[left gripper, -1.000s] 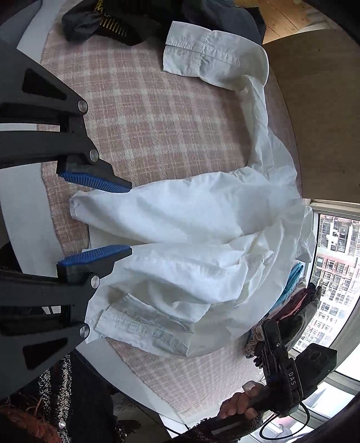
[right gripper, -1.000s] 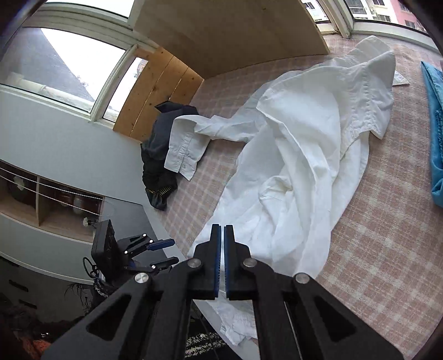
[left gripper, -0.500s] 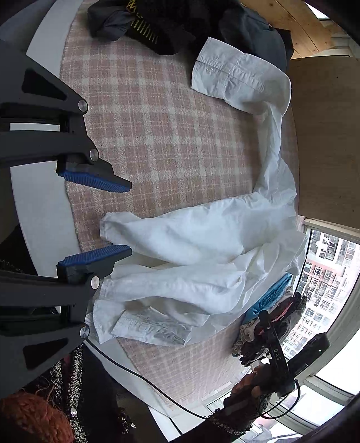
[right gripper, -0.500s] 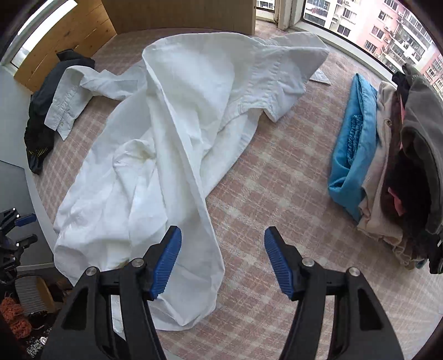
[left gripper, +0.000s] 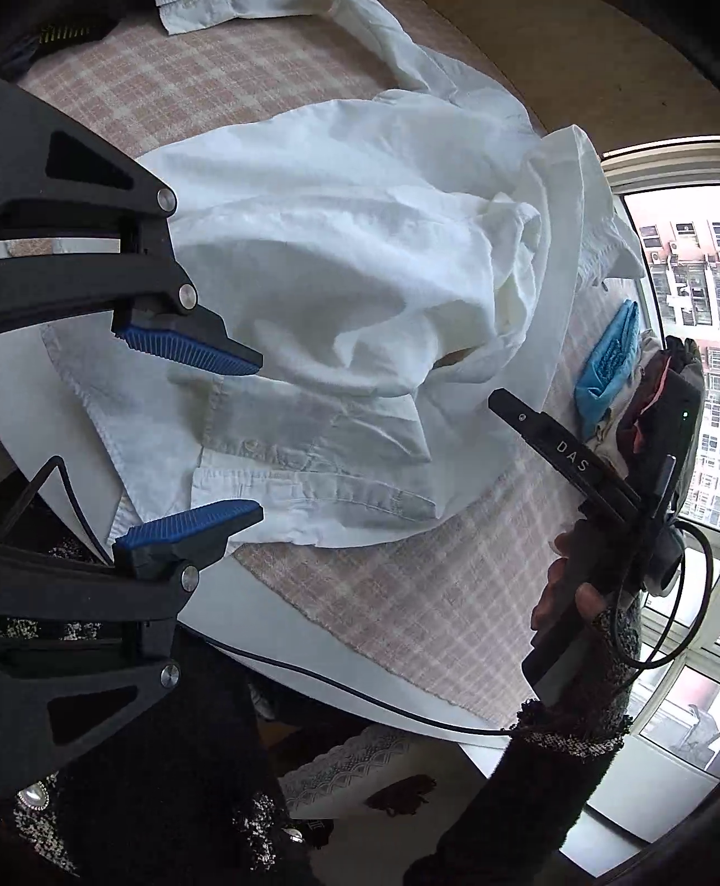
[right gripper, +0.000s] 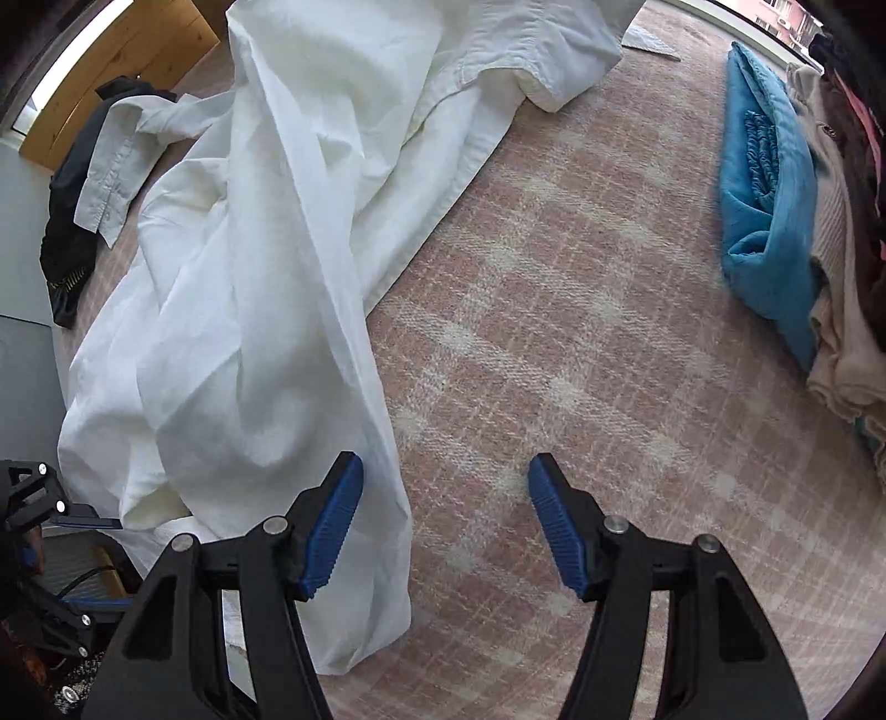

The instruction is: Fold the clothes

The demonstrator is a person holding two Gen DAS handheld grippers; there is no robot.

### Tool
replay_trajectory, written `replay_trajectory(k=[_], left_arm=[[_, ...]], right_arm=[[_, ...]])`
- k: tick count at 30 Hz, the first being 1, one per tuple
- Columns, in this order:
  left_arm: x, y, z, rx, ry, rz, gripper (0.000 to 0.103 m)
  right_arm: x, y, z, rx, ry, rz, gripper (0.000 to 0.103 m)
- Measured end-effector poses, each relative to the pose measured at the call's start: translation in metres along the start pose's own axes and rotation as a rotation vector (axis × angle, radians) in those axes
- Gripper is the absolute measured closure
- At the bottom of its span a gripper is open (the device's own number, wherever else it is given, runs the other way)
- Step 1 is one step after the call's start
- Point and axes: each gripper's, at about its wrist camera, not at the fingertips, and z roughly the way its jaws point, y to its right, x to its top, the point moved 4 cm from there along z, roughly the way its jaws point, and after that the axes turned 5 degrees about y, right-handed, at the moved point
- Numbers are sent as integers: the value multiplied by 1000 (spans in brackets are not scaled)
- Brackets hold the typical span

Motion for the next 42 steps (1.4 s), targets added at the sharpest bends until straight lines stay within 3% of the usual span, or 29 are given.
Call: replay_trajectory(k=[3, 5, 6, 7, 9, 16, 18, 19, 20, 21, 22, 26, 29, 35, 36, 37, 38, 39, 42], left_arm=[[-8, 0, 26, 12, -73, 1, 65], [-12, -2, 27, -37, -70, -17, 96], [-15, -2, 27, -61, -69, -25, 103], [-16, -2, 25, -92, -59, -31, 103], [-19, 0, 15, -141, -28, -23, 103], [-25, -16, -21, -157, 50, -42, 103], [-25, -19, -32, -149, 66, -13, 103], [-26, -19, -34, -125, 67, 11, 102], [-25, -18, -35, -100, 66, 34, 96], [-23, -15, -32, -87, 63, 52, 90], [-21, -10, -28, -88, 61, 66, 77], [-17, 24, -10, -99, 41, 178, 68], [-12, 52, 11, -52, 7, 276, 58], [3, 69, 54, 74, -43, 266, 59], [5, 68, 57, 103, -39, 258, 68], [5, 66, 59, 134, -33, 250, 81], [6, 64, 58, 144, -28, 237, 85], [7, 62, 56, 138, -23, 220, 98], [9, 47, 40, 78, 12, 104, 98]], right_arm=[[0, -4, -4, 77, -2, -14, 42], [1, -5, -9, 146, -6, -8, 49], [2, -6, -12, 179, -8, -5, 67], [4, -8, -16, 206, -8, -5, 89], [12, -10, -26, 214, 13, -14, 98], [23, -28, -67, 216, 85, 36, 100], [20, -40, -75, 29, 121, -52, 98], [13, -45, -74, -24, 99, -71, 93], [7, -47, -71, -66, 75, -81, 87], [2, -44, -66, -75, 50, -63, 70], [-2, -38, -61, -87, 41, -45, 62], [-7, -17, -47, -92, 40, 42, 62], [-8, -4, -34, -82, 34, 94, 62], [-8, 2, -16, -44, 30, 88, 63], [-8, 2, -15, -33, 33, 84, 74], [-8, 1, -15, -24, 36, 77, 99], [-9, -2, -16, -21, 37, 62, 101], [-9, -4, -18, -18, 38, 47, 101], [-9, -11, -29, 42, 49, 35, 101]])
